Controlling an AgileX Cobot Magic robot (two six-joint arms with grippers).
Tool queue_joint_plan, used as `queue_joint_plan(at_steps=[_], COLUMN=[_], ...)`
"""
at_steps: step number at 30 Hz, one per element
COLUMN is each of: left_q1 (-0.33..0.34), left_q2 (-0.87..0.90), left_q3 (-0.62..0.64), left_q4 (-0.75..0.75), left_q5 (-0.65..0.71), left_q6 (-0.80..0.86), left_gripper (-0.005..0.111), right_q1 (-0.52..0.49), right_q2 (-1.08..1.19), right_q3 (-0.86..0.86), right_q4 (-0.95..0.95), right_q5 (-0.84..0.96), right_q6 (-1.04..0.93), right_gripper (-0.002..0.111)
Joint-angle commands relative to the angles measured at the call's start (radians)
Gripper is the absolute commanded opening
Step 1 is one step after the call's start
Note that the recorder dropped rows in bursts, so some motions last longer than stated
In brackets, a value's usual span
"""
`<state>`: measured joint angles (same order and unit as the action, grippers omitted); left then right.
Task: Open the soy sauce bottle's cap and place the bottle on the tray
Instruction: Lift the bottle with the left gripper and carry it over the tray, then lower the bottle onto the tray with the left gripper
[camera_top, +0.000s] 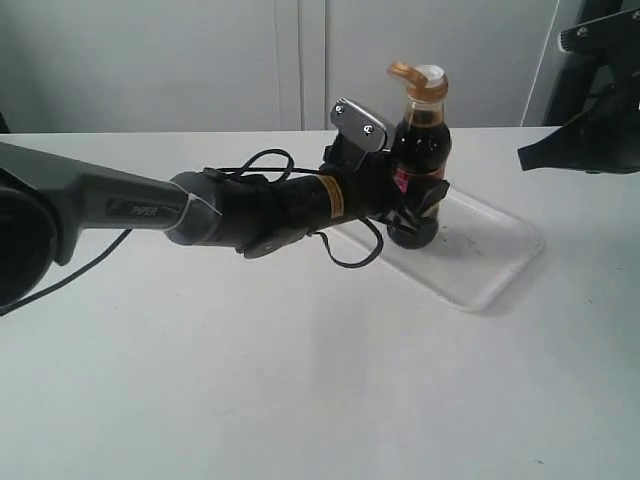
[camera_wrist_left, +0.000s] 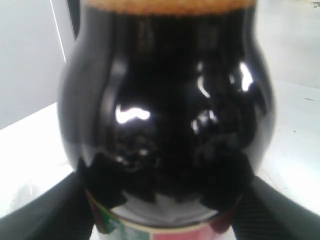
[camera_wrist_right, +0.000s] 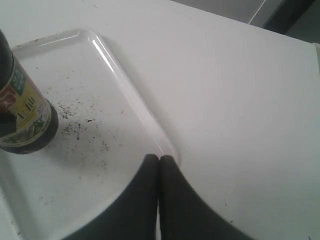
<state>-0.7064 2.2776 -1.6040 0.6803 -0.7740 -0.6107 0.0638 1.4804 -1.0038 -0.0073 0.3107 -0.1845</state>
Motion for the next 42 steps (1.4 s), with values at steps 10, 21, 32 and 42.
queue_joint_plan(at_steps=[10,21,32,42], left_q1=[-0.007,-0.039,-0.035,-0.035], left_q2=[-0.020,-0.016,0.065,0.085], left_q3=[-0.068,-0.144,-0.225,-0.234], left_q4=[-0.074,-0.075,-0.078,-0.078], left_q5=[0.001,0.097,0.121,0.171], left_q6=[-0.024,0.008,0.012,0.012], left_gripper=[0.000,0.000,0.000,0.000], right_q1=[-0.007,-0.007,-0.007,-0.007], right_q2=[-0.001,-0.001,-0.001,-0.001], right_q3=[0.007,0.007,0.007,0.007], right_q4=[-0.006,0.002,0.002,0.007], right_q5=[-0.005,-0.005,-0.005,-0.021], right_q6=[0.010,0.014,0.014,0.014], right_gripper=[0.000,0.000,0.000,0.000])
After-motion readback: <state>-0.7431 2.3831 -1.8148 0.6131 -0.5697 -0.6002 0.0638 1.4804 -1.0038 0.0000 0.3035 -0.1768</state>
